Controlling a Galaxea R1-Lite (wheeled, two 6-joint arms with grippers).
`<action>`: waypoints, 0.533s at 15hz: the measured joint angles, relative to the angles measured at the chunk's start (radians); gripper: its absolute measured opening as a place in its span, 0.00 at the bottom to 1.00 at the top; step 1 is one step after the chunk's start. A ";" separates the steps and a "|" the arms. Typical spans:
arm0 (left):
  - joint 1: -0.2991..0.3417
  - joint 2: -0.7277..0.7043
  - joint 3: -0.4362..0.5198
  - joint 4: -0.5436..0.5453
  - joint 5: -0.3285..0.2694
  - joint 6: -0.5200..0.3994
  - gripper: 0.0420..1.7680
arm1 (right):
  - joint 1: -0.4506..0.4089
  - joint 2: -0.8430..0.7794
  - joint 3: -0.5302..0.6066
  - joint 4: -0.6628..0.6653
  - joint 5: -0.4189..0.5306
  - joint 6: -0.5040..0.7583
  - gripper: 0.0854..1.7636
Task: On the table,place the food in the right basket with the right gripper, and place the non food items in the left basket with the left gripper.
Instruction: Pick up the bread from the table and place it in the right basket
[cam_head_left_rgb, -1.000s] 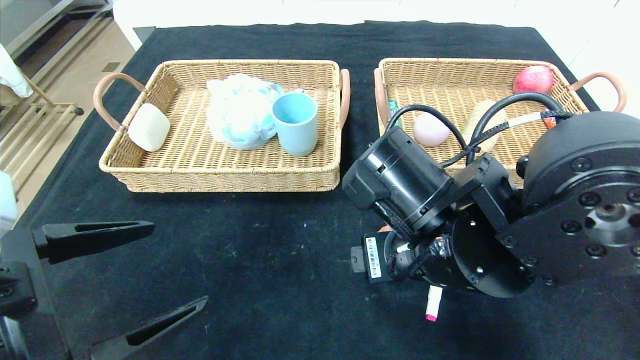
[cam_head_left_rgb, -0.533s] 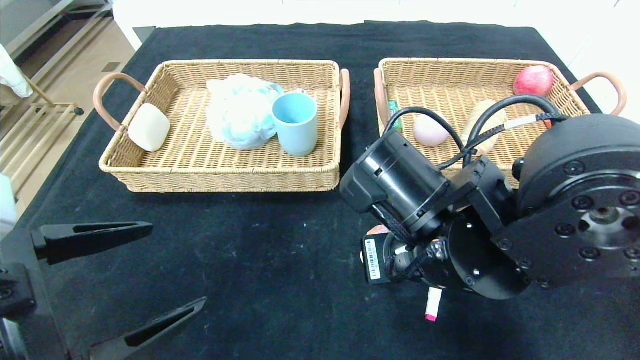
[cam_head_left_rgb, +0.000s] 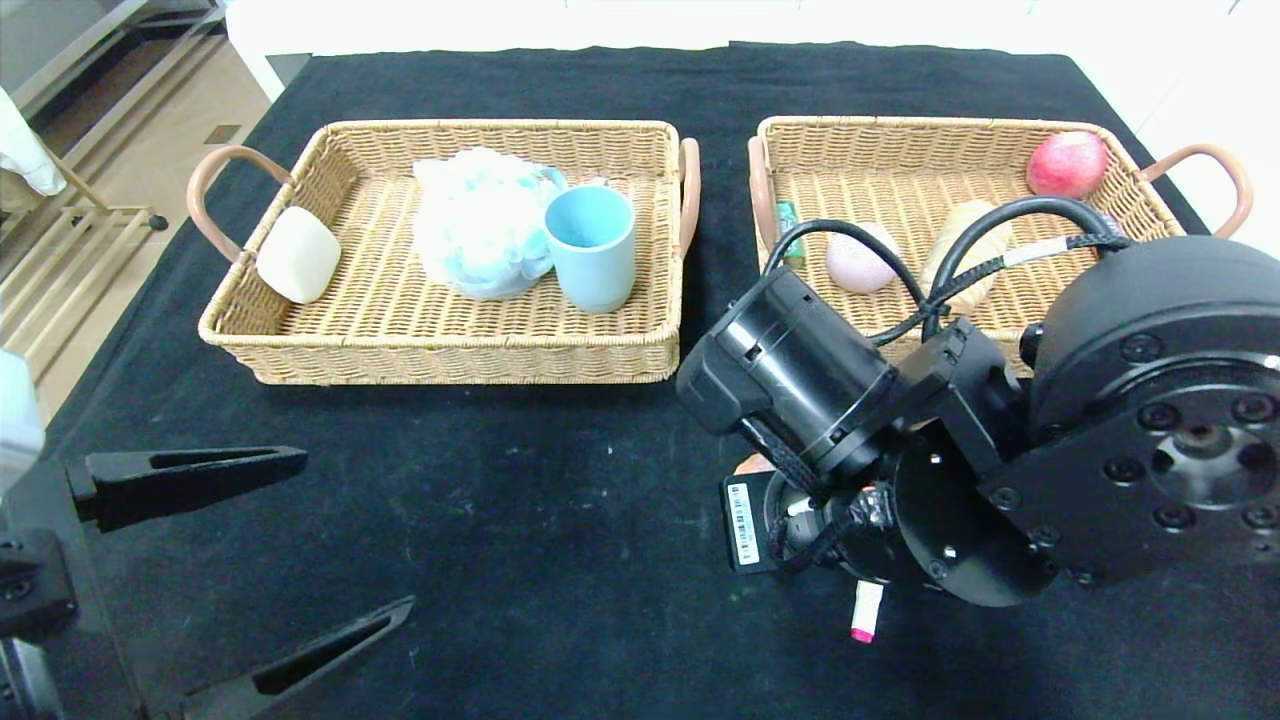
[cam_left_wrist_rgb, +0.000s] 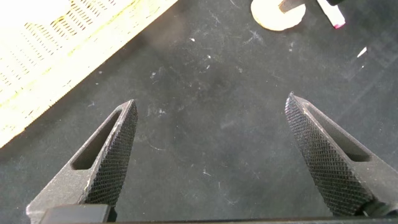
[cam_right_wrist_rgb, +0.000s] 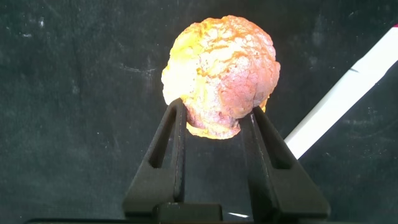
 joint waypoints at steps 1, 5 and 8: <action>0.000 0.001 0.001 0.000 0.001 0.000 0.97 | 0.000 0.000 0.000 0.000 0.000 0.000 0.32; 0.000 0.001 0.001 -0.001 0.000 0.001 0.97 | 0.002 0.000 0.000 0.001 0.000 0.000 0.32; 0.000 -0.003 0.001 -0.003 -0.003 0.009 0.97 | 0.013 -0.016 -0.003 0.005 -0.005 -0.002 0.31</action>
